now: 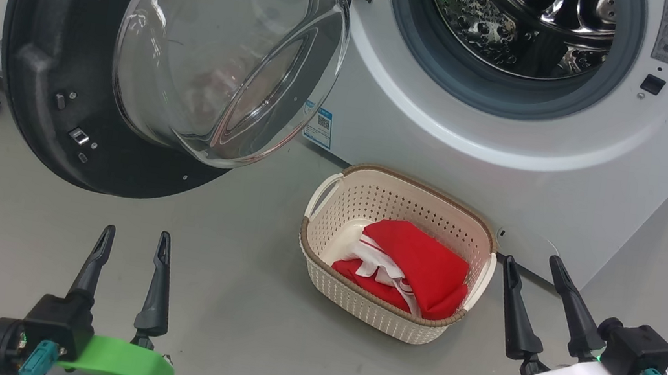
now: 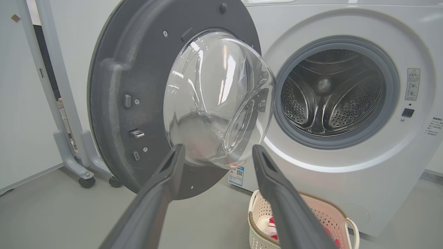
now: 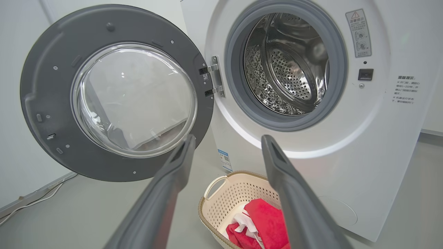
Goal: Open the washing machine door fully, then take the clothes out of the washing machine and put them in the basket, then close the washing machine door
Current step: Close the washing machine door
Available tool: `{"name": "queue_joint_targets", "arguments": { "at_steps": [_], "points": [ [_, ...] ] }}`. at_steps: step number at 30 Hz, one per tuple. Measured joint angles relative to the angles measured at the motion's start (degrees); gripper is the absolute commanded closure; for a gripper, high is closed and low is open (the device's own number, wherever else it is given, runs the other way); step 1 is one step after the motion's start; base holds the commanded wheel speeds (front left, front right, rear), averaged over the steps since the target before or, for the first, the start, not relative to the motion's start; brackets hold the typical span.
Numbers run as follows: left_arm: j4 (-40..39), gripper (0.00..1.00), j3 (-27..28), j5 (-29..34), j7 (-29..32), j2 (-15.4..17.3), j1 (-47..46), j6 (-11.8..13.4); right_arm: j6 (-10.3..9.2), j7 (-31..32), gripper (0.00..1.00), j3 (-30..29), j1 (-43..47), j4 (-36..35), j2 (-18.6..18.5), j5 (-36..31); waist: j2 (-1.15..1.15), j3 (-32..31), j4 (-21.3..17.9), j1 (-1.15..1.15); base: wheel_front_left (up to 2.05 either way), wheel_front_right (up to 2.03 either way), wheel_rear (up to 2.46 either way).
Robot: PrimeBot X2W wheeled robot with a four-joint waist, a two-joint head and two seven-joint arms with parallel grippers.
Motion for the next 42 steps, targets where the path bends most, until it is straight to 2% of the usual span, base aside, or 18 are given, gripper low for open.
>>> {"name": "queue_joint_targets", "arguments": {
  "at_steps": [6, 7, 8, 20, 30, 33, 42],
  "points": [
    [-0.12, 0.00, -0.01, 0.00, 0.00, 0.00, 0.10, 0.00, 0.00, 0.00, 0.00, 0.23, -0.01, 0.04, 0.00, 0.00, 0.00, 0.10, -0.09, 0.00, 0.00, 0.00, 0.00],
    [-0.12, 0.65, -0.01, 0.00, 0.00, 0.00, 0.14, 0.00, 0.00, 0.00, 0.00, 0.27, -0.01, 0.04, 0.00, 0.00, 0.00, 0.13, -0.10, 0.00, 0.00, 0.00, 0.00],
    [-0.12, 1.00, -0.01, 0.00, 0.00, 0.00, 0.15, 0.00, 0.00, 0.00, 0.00, 0.33, -0.01, 0.04, 0.00, 0.00, 0.00, 0.15, -0.12, 0.00, 0.00, 0.00, 0.00],
    [-2.29, 1.00, 0.29, 0.14, 0.00, -0.01, 0.48, 0.00, 0.00, 0.00, 0.00, 1.79, -0.15, -0.54, -1.33, -1.30, 0.00, 2.28, -0.44, 0.00, 0.00, 0.00, 0.00],
    [-8.67, 1.00, 3.78, 3.02, 0.00, 0.15, 0.31, 0.43, 0.00, 0.02, 0.00, 2.68, -1.74, -3.74, -3.54, -2.58, 0.00, 6.96, -1.27, 0.00, 0.00, 0.00, 0.00],
    [-11.22, 1.00, 6.11, 3.44, -0.01, 1.26, -0.76, 0.44, 0.00, 0.03, 0.00, 2.46, -2.40, -4.50, -4.45, -2.59, 0.00, 8.62, -1.57, 0.00, 0.00, 0.00, 0.00],
    [-19.89, 1.00, 16.42, 6.41, -0.32, 8.95, -7.78, 0.44, 0.00, 0.55, 0.00, 2.20, -3.75, -5.75, -7.03, -2.59, 0.00, 13.27, -2.74, 0.00, 0.00, 0.00, 0.00]
  ]
}}
